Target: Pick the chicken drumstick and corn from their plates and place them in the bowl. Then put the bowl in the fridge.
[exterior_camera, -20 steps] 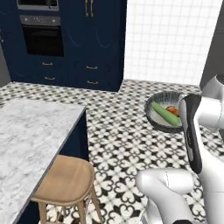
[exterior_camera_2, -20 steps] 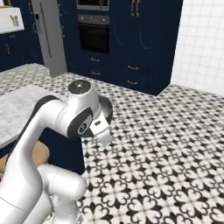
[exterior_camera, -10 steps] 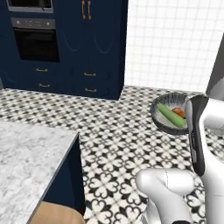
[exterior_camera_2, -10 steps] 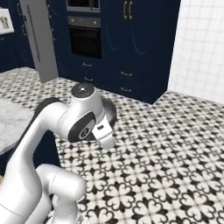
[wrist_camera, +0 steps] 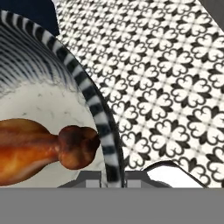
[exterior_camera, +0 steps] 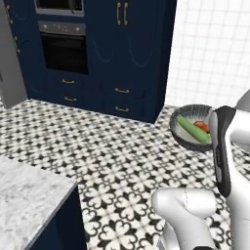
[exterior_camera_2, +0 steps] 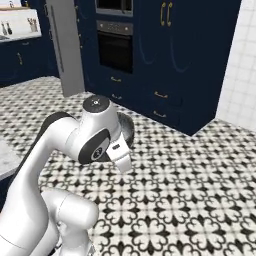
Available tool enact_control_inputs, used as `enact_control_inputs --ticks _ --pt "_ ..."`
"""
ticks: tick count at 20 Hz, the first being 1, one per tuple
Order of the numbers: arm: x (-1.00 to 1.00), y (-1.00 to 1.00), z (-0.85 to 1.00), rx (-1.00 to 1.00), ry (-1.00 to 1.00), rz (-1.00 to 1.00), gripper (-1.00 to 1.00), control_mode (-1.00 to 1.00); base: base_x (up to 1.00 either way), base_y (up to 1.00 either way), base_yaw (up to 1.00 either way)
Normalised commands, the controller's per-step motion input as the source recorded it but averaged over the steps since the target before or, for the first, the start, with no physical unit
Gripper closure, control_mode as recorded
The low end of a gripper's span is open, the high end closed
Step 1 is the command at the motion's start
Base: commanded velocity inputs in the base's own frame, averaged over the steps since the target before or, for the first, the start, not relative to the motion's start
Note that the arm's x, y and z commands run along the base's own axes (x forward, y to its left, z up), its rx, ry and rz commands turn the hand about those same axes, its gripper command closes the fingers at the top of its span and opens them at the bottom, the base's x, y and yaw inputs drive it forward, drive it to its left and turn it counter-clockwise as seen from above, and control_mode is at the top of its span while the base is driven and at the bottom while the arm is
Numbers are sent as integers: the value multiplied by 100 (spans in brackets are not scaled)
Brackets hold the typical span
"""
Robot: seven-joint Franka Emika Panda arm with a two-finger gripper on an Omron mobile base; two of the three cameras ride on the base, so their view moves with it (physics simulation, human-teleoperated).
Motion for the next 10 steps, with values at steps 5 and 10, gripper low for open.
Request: enact_control_inputs --ticks 5,10 --pt "0 0 0 0 0 0 100 100 100 -64 54" --pt "0 0 0 0 0 0 100 100 100 -64 57"
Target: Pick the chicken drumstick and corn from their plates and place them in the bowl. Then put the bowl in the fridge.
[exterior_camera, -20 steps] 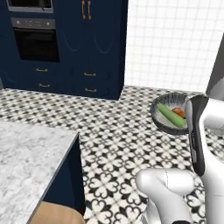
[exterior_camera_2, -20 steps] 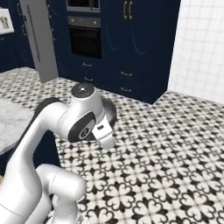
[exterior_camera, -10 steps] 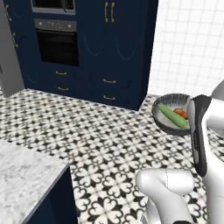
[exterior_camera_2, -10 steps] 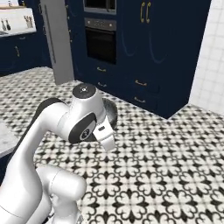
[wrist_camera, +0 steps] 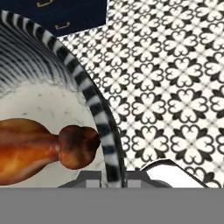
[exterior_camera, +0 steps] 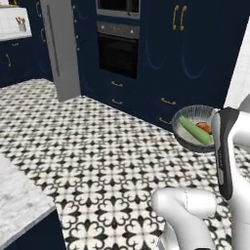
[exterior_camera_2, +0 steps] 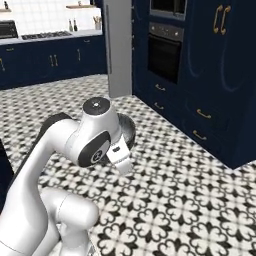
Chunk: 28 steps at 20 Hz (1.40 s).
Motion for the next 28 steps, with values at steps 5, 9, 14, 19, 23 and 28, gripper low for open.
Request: enact_control_inputs --ticks 5,9,14,19,23,28 --pt "0 0 0 0 0 0 100 100 100 -74 53" --pt "0 0 0 0 0 0 100 100 100 -65 56" --pt "0 0 0 0 0 0 100 100 100 -52 55" --pt "0 0 0 0 0 0 100 100 100 -7 38" --pt "0 0 0 0 0 0 100 100 100 0 28" --pt "0 0 0 0 0 0 100 100 100 0 5"
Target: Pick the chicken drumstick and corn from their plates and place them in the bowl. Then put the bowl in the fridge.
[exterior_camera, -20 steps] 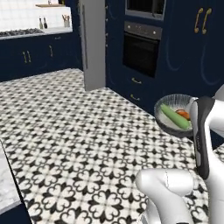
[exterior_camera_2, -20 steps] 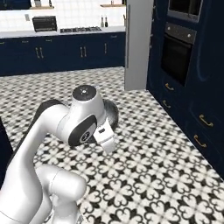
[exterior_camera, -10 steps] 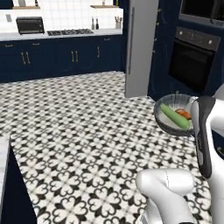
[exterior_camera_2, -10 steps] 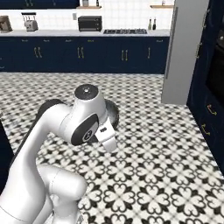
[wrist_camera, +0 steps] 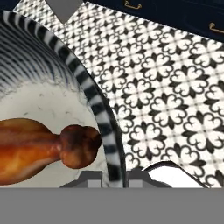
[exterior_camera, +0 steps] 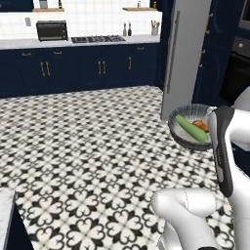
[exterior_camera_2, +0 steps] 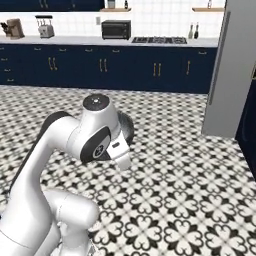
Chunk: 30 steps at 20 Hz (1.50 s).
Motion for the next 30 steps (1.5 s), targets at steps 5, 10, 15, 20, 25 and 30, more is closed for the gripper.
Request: enact_control_inputs --ticks 5,10,15,20,25,30 --pt "0 0 0 0 0 0 100 100 100 8 4" --pt "0 0 0 0 0 0 100 100 100 32 4" --pt "0 0 0 0 0 0 100 100 100 44 2" --pt "0 0 0 0 0 0 100 100 100 53 2" --pt "0 0 0 0 0 0 100 100 100 88 -3" --pt "0 0 0 0 0 0 100 100 100 96 -8"
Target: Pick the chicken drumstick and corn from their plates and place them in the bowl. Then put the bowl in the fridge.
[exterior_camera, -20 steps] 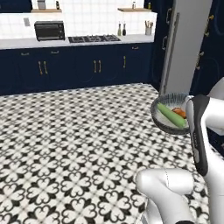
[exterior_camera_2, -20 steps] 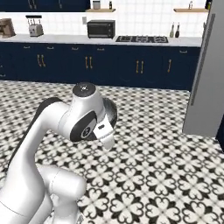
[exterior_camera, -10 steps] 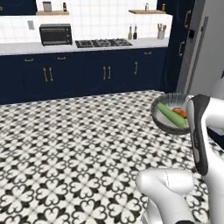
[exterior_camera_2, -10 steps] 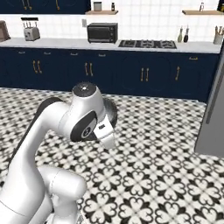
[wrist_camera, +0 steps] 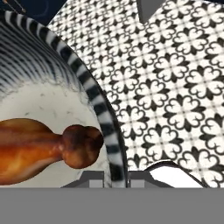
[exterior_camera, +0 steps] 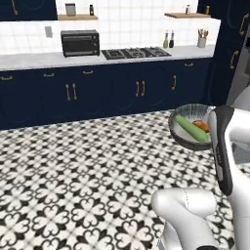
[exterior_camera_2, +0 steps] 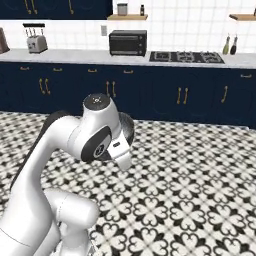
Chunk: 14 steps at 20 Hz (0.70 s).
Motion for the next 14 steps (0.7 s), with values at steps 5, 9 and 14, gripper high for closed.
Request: enact_control_inputs --ticks 5,9,14 --pt "0 0 0 0 0 0 100 100 100 99 -41" --pt "0 0 0 0 0 0 100 100 100 96 -60" --pt "0 0 0 0 0 0 100 100 94 91 -64"
